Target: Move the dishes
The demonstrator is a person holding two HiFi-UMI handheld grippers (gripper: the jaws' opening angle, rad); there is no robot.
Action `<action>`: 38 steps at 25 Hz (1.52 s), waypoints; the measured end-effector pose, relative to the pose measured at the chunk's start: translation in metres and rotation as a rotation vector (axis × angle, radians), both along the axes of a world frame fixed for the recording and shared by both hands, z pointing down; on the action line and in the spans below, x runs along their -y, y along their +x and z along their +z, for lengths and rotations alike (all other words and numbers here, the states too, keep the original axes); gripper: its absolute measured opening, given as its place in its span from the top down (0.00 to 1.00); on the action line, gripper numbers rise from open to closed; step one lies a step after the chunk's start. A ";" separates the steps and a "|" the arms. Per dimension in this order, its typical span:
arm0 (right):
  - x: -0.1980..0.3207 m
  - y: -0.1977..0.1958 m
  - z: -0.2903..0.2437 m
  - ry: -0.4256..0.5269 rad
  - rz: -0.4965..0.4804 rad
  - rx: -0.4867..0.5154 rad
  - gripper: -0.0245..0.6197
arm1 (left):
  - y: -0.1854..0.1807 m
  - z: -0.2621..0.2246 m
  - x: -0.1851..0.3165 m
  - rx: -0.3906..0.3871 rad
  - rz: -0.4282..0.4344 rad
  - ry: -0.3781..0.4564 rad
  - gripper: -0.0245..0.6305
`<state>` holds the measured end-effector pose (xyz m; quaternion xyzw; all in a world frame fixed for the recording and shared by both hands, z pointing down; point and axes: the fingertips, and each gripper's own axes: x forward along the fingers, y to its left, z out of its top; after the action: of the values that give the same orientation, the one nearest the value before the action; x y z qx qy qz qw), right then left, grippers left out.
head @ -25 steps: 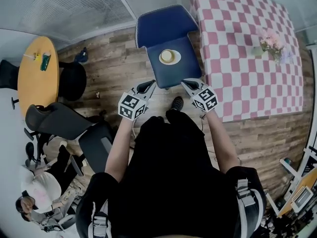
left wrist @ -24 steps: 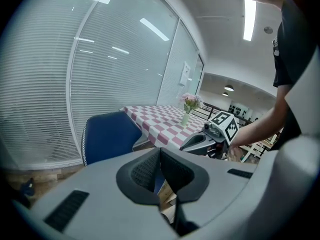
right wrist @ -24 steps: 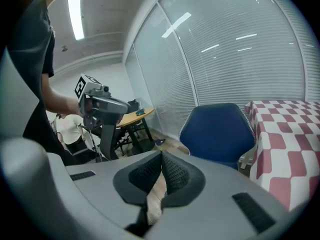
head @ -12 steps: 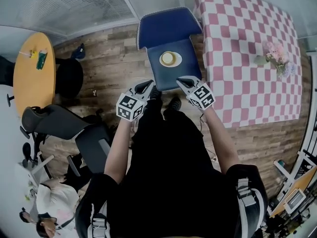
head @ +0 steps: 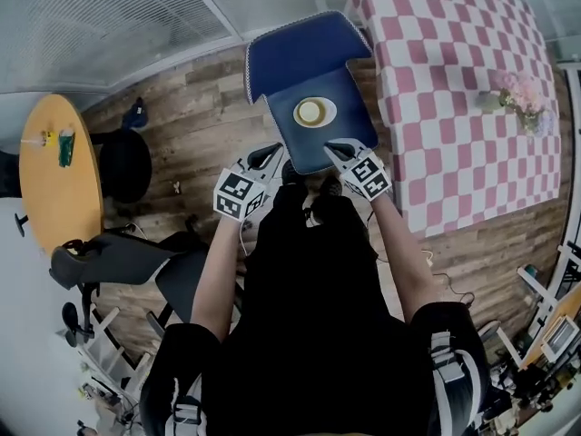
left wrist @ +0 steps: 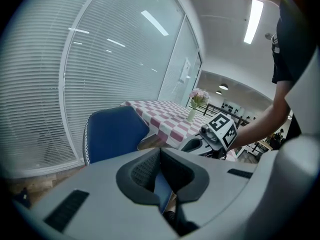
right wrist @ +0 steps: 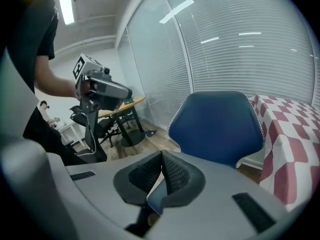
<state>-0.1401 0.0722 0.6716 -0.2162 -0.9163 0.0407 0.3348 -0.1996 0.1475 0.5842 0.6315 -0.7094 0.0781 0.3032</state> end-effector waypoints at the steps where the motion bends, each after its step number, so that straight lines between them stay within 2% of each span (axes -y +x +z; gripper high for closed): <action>1: 0.001 -0.006 0.010 0.024 -0.003 -0.005 0.94 | -0.006 0.005 0.002 0.002 0.008 0.000 0.93; 7: 0.003 -0.035 0.085 0.189 -0.045 -0.041 0.94 | -0.017 0.048 0.004 -0.027 0.059 -0.006 0.93; 17: 0.008 -0.079 0.212 0.302 -0.092 -0.112 0.94 | -0.034 0.115 -0.005 -0.042 0.045 -0.002 0.93; 19: 0.006 -0.085 0.232 0.307 -0.107 -0.131 0.86 | -0.036 0.127 -0.008 -0.048 0.042 -0.010 0.93; 21: 0.006 -0.089 0.251 0.320 -0.118 -0.144 0.86 | -0.035 0.138 -0.008 -0.053 0.045 -0.018 0.93; 23: 0.007 -0.091 0.268 0.358 -0.144 -0.150 0.86 | -0.033 0.148 -0.006 -0.057 0.053 -0.018 0.93; 28: 0.002 -0.095 0.305 0.564 -0.311 -0.121 0.85 | -0.031 0.169 0.000 -0.050 0.077 -0.015 0.93; 38: 0.004 -0.098 0.339 0.638 -0.345 -0.157 0.85 | -0.035 0.189 0.002 -0.048 0.105 -0.017 0.93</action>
<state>-0.2384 0.0677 1.0103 -0.2485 -0.8045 -0.2876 0.4565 -0.2347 0.1452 0.7736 0.6669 -0.6670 0.0849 0.3211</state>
